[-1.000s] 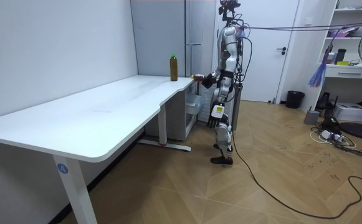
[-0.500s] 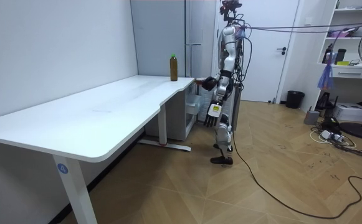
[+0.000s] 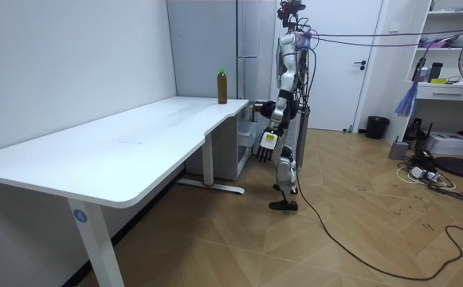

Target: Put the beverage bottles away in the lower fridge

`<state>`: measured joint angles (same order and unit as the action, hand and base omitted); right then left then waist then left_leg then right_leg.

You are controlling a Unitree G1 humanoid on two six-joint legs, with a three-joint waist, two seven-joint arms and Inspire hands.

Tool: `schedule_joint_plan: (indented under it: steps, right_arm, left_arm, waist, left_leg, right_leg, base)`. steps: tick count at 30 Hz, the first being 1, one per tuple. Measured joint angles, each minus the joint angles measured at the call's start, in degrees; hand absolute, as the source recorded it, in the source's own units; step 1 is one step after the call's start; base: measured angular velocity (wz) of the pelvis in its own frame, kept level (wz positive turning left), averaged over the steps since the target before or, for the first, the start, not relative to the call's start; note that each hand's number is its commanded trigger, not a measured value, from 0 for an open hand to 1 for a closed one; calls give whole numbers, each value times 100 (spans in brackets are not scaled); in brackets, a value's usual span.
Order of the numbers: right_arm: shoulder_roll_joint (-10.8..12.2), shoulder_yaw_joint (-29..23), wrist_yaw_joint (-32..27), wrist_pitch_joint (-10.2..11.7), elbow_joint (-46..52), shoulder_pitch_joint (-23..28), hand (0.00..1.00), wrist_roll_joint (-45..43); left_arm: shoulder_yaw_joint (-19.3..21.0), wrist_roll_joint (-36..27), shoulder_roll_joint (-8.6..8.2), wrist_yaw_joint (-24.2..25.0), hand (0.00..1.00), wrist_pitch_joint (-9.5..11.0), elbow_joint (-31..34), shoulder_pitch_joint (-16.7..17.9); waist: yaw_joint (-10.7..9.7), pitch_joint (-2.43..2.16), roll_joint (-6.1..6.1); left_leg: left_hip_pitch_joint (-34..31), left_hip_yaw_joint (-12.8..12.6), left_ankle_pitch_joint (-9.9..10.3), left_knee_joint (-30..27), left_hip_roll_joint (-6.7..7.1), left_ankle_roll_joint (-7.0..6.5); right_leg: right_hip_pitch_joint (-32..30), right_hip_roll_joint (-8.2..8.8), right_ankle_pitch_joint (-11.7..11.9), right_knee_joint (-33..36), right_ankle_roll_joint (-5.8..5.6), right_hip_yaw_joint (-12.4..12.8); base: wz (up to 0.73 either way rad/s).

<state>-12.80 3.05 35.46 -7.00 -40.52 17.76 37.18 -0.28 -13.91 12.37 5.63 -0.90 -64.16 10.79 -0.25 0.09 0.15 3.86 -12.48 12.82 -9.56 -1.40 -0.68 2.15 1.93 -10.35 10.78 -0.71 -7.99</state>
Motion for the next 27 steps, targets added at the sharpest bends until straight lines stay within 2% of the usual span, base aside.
schedule_joint_plan:
  steps: [4,6,13,16,18,20,21,24,27]
  right_arm:
    - [181,-162,-266,63,-204,-17,100,317]
    - [192,-203,-431,65,-220,-16,100,445]
    - [203,-387,-994,68,-351,-223,100,1228]
    - [248,-441,-1350,77,-337,-377,100,2066]
    - [267,-434,-1688,107,-340,-569,100,2770]
    - [268,-435,-1952,144,-340,-728,100,3187]
    - [269,-438,-2095,175,-337,-819,100,3385]
    - [287,-453,-2465,254,-320,-971,100,3894]
    - [293,-490,-2710,279,-366,-1049,100,4179]
  left_arm:
    - [4,-8,-22,-58,0,28,0,14]
    - [3,-6,-28,-153,0,50,-1,27]
    - [22,72,-52,-159,0,90,1,74]
    - [48,85,-68,-160,0,91,0,95]
    - [168,84,-135,-170,0,90,0,122]
    - [198,85,-161,-179,0,89,-1,117]
    - [222,85,-178,-212,0,88,0,117]
    - [250,76,-238,-280,0,89,2,172]
    - [255,74,-240,-278,0,86,2,319]
  waist:
    - [-101,16,-9]
    - [-146,22,-12]
    - [-116,25,-24]
    - [-61,25,-16]
    - [-34,27,0]
    - [15,31,15]
    - [43,48,20]
    - [99,49,31]
    - [76,51,27]
  left_leg:
    - [-2,-14,-1,-13,-2,-1]
    - [-5,-5,-1,-15,-3,-2]
    - [6,11,-1,-22,-3,-3]
    - [22,4,-1,-24,-3,-3]
    - [19,37,-2,-38,3,-4]
    - [25,64,-2,-51,4,-4]
    - [55,83,-2,-49,4,-4]
    - [83,174,-2,-39,12,-4]
    - [86,229,-2,-72,20,-4]
  right_leg:
    - [-6,1,3,12,-2,0]
    - [-8,2,6,26,-2,-2]
    - [-14,3,7,73,0,4]
    - [2,1,7,75,0,6]
    - [12,4,8,74,0,-5]
    - [31,4,7,73,0,-16]
    - [67,6,7,70,0,-46]
    - [116,7,7,63,-1,-107]
    - [203,21,7,-15,-1,-222]
  base:
    - [0]
    - [0]
    - [0]
    - [0]
    - [2]
    - [5]
    - [8]
    - [10]
    - [12]
